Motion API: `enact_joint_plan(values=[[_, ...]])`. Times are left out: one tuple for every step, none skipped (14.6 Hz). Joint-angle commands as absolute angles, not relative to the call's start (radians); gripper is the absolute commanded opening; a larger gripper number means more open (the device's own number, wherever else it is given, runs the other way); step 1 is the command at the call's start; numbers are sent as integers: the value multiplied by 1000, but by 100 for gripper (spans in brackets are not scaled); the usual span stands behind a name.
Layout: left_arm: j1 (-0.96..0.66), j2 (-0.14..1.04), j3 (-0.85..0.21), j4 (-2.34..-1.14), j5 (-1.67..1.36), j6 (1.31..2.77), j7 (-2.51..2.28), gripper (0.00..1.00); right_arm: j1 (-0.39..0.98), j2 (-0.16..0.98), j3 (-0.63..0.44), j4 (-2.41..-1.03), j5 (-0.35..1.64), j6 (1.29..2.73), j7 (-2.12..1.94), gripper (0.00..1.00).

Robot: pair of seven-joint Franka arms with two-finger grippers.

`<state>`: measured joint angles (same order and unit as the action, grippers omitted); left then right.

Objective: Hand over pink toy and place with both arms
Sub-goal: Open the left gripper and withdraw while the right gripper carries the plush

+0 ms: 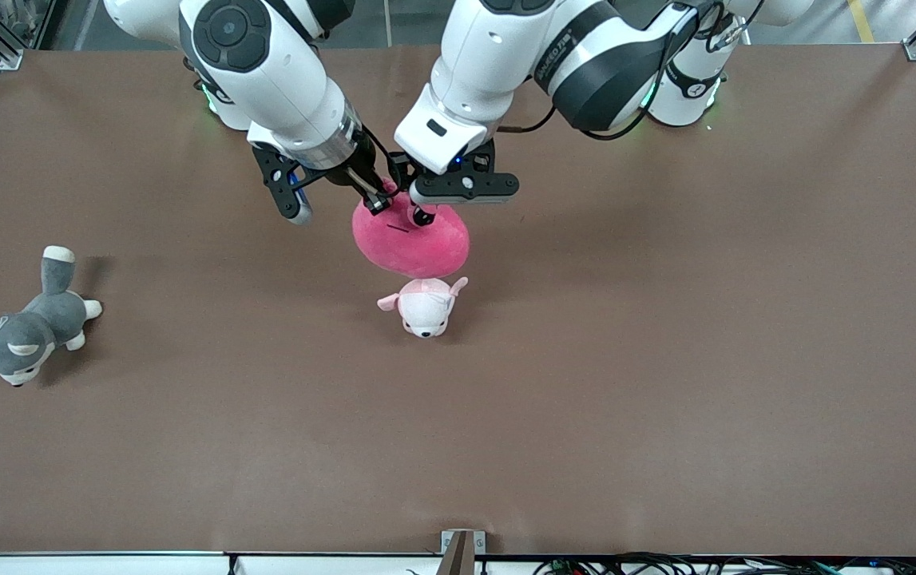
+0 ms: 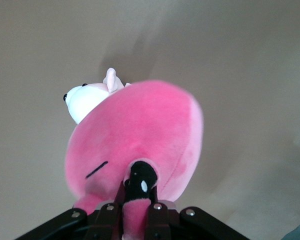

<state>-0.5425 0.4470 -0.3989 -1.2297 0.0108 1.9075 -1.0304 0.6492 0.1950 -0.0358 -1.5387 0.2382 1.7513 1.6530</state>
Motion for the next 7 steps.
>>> enact_joint_plan(values=[[-546,422,-396,-1218,44,1899,-1046,100,615,173,-48,-1586,241,1753,1559,0],[-540,399,-396,-1218,44,1895,-1043,100,580,175,-48,-1597,238,1759,1524,0],[-537,376,-396,-1226,41,1879,-1040,100,545,175,-48,-1609,232,1759,1475,0],[-531,356,-393,-1227,44,1849,-1039,100,519,176,-48,-1623,218,1759,1413,0],[-525,339,-391,-1227,44,1821,-1035,100,493,175,-48,-1652,200,1769,1361,0],[-509,318,-391,-1227,44,1800,-1029,100,464,173,-48,-1682,190,1793,1320,0],[-487,301,-393,-1229,43,1771,-1016,100,439,172,-48,-1718,189,1822,1278,0]])
